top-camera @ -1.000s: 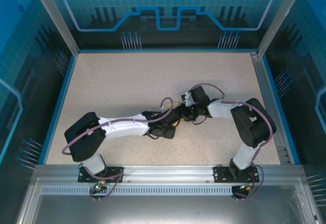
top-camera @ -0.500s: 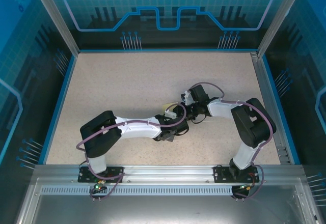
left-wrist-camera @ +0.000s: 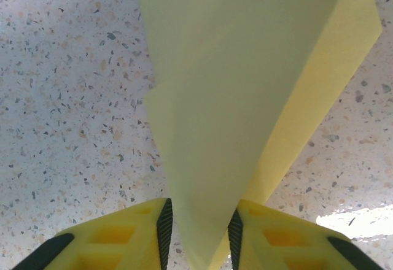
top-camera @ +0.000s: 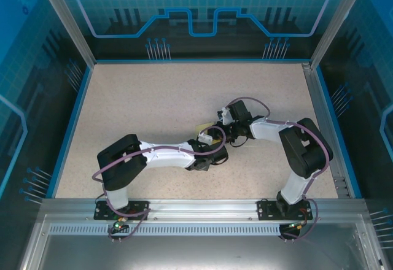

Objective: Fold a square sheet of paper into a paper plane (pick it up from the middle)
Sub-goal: Fourth fold the wing at the center of the table.

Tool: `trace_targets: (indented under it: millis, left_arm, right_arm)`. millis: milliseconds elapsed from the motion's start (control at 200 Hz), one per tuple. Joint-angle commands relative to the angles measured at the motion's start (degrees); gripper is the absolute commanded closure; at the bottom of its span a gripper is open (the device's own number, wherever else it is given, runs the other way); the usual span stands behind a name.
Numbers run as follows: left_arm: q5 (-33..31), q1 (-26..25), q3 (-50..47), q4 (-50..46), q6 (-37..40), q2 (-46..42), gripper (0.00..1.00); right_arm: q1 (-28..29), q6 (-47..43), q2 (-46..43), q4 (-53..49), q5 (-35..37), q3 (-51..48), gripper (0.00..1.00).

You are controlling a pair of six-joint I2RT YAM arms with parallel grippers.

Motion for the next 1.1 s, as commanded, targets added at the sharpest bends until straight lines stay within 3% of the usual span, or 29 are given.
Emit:
trace_targets:
  millis: [0, 310, 615, 835, 1095]
  left_arm:
    - [-2.1, -0.5, 1.4, -1.8, -0.3, 0.9, 0.72]
    - [-1.4, -0.5, 0.4, -0.4, -0.1, 0.2, 0.88]
    - [4.3, 1.6, -4.1, 6.3, 0.0, -4.5, 0.94]
    - [18.5, 7.0, -12.8, 19.5, 3.6, -12.7, 0.95]
    - [36.4, 16.5, -22.7, 33.1, 3.0, -16.8, 0.95]
  right_arm:
    - [0.5, -0.9, -0.3, -1.2, -1.1, 1.0, 0.71]
    - [0.6, -1.0, -0.8, -1.7, -0.4, 0.7, 0.71]
    - [-1.1, -1.9, -4.4, -3.9, 1.4, 0.0, 0.71]
    - [-4.4, -3.0, -9.5, -4.3, 1.0, -4.0, 0.67]
    - [-3.6, -3.2, -9.8, -2.9, -1.1, -4.4, 0.64]
